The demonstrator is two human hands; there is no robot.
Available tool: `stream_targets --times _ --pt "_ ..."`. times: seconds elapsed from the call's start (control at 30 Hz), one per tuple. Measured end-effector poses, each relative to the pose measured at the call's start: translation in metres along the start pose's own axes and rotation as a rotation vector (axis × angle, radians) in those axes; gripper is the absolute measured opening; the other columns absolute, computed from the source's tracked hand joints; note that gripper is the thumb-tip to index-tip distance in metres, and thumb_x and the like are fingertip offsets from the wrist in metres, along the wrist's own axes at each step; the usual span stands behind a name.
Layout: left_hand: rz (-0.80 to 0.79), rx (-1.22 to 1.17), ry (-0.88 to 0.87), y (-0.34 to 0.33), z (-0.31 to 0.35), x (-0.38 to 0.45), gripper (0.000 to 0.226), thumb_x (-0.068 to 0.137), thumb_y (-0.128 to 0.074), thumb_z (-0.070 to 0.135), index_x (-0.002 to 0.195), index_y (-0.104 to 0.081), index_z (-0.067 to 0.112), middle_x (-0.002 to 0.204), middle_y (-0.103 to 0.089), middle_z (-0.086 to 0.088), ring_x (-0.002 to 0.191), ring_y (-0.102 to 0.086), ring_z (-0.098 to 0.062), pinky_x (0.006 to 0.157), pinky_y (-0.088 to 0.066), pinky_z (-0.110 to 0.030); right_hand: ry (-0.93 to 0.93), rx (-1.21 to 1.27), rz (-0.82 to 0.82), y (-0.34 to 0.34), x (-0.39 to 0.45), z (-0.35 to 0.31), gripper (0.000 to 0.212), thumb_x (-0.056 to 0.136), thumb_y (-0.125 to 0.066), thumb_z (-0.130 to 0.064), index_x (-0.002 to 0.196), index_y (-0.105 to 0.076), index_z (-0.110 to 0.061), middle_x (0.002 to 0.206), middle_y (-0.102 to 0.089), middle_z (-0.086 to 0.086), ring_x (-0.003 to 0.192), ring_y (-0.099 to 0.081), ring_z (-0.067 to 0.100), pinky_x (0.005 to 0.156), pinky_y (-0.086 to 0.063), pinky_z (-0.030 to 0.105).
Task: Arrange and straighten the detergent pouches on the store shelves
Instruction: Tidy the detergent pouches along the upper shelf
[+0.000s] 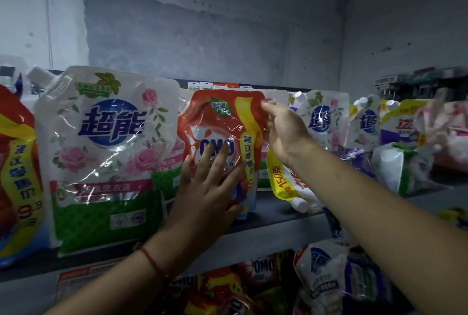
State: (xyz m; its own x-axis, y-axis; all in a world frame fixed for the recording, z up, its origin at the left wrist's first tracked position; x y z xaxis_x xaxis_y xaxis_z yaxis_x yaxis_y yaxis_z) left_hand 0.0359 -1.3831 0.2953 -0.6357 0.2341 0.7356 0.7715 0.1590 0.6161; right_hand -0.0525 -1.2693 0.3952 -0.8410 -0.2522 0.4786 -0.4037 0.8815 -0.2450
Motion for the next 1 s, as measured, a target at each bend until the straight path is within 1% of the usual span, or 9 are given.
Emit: stream_targets --times 0.13,0.23,0.33,0.43,0.53,0.6,0.67,0.8,1.0 --pt "-0.029 0.023 0.004 0.002 0.004 -0.001 0.081 0.079 -0.060 0.056 0.150 -0.039 0.024 0.161 -0.027 -0.018 0.148 -0.022 -0.044 0.111 -0.019 -0.063 0.105 -0.389 -0.055 0.004 -0.020 -0.020 0.015 0.100 -0.052 -0.026 0.106 -0.061 -0.016 0.089 -0.071 -0.004 0.077 -0.070 0.004 0.061 -0.053 0.017" --pt "-0.048 -0.027 0.016 0.009 0.013 -0.001 0.072 0.076 -0.057 0.052 0.141 -0.053 0.020 0.151 -0.043 -0.022 0.139 -0.038 -0.048 0.109 -0.027 -0.065 0.236 -0.887 -0.095 0.013 -0.038 -0.030 0.029 0.099 -0.052 -0.034 0.125 -0.057 -0.022 0.118 -0.065 -0.004 0.108 -0.061 0.009 0.089 -0.050 0.022" --pt "-0.045 -0.118 0.001 0.021 0.032 -0.002 0.064 0.081 -0.048 0.051 0.134 -0.059 0.019 0.139 -0.056 -0.018 0.127 -0.051 -0.044 0.103 -0.041 -0.060 0.315 -1.414 -0.180 0.034 -0.053 -0.024 0.054 0.098 -0.053 -0.041 0.147 -0.040 -0.022 0.149 -0.045 0.000 0.136 -0.041 0.015 0.109 -0.034 0.031" --pt "-0.091 -0.222 -0.010 0.023 0.059 -0.002 0.063 0.082 -0.041 0.054 0.133 -0.058 0.022 0.132 -0.060 -0.009 0.119 -0.056 -0.034 0.094 -0.049 -0.047 0.330 -1.671 -0.271 0.066 -0.063 -0.014 0.063 0.097 -0.051 -0.043 0.153 -0.029 -0.023 0.159 -0.028 -0.001 0.148 -0.018 0.015 0.118 -0.013 0.029" --pt "-0.177 -0.233 0.008 0.019 0.090 0.007 0.064 0.087 -0.041 0.060 0.141 -0.050 0.027 0.139 -0.057 -0.006 0.122 -0.058 -0.030 0.090 -0.053 -0.044 0.251 -1.812 -0.319 0.104 -0.063 -0.009 0.067 0.098 -0.049 -0.046 0.155 -0.023 -0.024 0.162 -0.019 -0.003 0.150 -0.009 0.015 0.118 -0.003 0.027" --pt "-0.220 -0.235 0.033 0.014 0.109 0.017 0.066 0.096 -0.040 0.062 0.154 -0.023 0.036 0.160 -0.031 -0.002 0.143 -0.036 -0.026 0.108 -0.039 -0.043 0.223 -1.813 -0.331 0.125 -0.061 -0.014 0.068 0.097 -0.051 -0.048 0.155 -0.022 -0.026 0.162 -0.020 -0.004 0.150 -0.011 0.015 0.119 -0.003 0.029" --pt "-0.309 -0.214 0.098 0.005 0.122 0.029 0.074 0.097 -0.038 0.064 0.156 -0.003 0.038 0.166 -0.008 0.001 0.150 -0.015 -0.023 0.116 -0.025 -0.039 0.194 -1.764 -0.336 0.145 -0.055 -0.020 0.069 0.096 -0.052 -0.048 0.154 -0.023 -0.027 0.161 -0.024 -0.005 0.148 -0.017 0.015 0.120 -0.010 0.032" --pt "-0.316 -0.173 0.144 -0.015 0.152 0.054 0.074 0.096 -0.042 0.062 0.156 -0.011 0.033 0.165 -0.011 -0.003 0.149 -0.015 -0.026 0.116 -0.026 -0.040 0.154 -1.712 -0.392 0.176 -0.039 -0.025 0.069 0.093 -0.055 -0.052 0.152 -0.024 -0.034 0.156 -0.035 -0.006 0.140 -0.036 0.016 0.111 -0.036 0.039" --pt "-0.385 -0.105 0.257 -0.048 0.174 0.051 0.073 0.097 -0.037 0.063 0.156 -0.007 0.032 0.165 -0.013 -0.004 0.150 -0.009 -0.029 0.119 -0.019 -0.047 0.116 -1.675 -0.530 0.185 -0.012 -0.013 0.067 0.094 -0.052 -0.053 0.152 -0.026 -0.032 0.150 -0.043 -0.002 0.129 -0.049 0.018 0.095 -0.045 0.033"
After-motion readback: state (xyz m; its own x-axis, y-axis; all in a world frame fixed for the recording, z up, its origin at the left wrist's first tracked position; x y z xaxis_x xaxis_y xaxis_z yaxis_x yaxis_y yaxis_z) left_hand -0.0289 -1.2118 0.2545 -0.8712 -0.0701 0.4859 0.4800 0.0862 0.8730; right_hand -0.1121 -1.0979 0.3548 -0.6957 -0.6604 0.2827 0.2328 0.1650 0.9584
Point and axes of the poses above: each hand's wrist, its own x-axis towards the middle knuckle, its own y-axis out of the back of the hand, z = x × y, the point moved 8 cm from there along x, towards the middle knuckle
